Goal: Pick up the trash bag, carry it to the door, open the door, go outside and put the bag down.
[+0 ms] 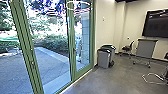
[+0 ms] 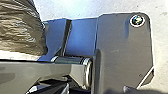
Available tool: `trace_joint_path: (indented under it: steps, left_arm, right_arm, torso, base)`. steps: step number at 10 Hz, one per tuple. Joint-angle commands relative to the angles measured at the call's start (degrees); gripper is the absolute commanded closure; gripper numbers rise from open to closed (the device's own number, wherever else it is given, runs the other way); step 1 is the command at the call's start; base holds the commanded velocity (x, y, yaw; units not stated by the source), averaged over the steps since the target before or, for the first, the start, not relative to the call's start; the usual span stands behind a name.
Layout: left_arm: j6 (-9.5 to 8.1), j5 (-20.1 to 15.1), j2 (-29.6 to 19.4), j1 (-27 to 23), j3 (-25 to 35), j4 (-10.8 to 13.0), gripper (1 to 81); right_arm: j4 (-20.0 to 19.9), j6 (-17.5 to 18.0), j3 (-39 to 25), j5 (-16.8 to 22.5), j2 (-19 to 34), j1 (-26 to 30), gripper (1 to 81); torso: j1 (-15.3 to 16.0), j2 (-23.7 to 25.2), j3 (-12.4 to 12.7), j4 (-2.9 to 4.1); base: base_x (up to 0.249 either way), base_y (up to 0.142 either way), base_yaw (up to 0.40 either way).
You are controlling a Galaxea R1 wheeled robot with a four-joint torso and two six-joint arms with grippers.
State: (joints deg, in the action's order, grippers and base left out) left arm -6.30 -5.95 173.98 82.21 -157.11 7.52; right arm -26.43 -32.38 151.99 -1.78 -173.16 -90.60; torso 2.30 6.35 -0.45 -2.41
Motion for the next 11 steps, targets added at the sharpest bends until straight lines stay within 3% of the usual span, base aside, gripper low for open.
trace_joint_path:
  steps: [1, 8, 11]
  left_arm:
    - [-0.03, -2.4, 0.0, -4.3, 0.0, 0.5, 81.1]
    - [-0.03, -2.4, -0.3, -4.3, 0.0, 0.5, 81.1]
    - [-0.11, -2.3, -0.3, -4.2, 0.0, 0.5, 81.1]
  right_arm:
    - [0.4, -0.2, -0.1, 3.6, -0.3, 3.1, 1.0]
    - [0.4, -0.2, 0.1, 3.6, -0.5, 3.0, 1.0]
    - [0.4, -0.2, 0.3, 3.6, -0.5, 3.0, 1.0]
  torso:
    - [0.0, 0.0, 0.0, 0.00]
    - [0.0, 0.0, 0.0, 0.00]
    - [0.0, 0.0, 0.0, 0.00]
  base:
    - [0.155, -0.073, 0.000]
    - [0.155, -0.069, 0.000]
    - [0.153, 0.000, 0.000]
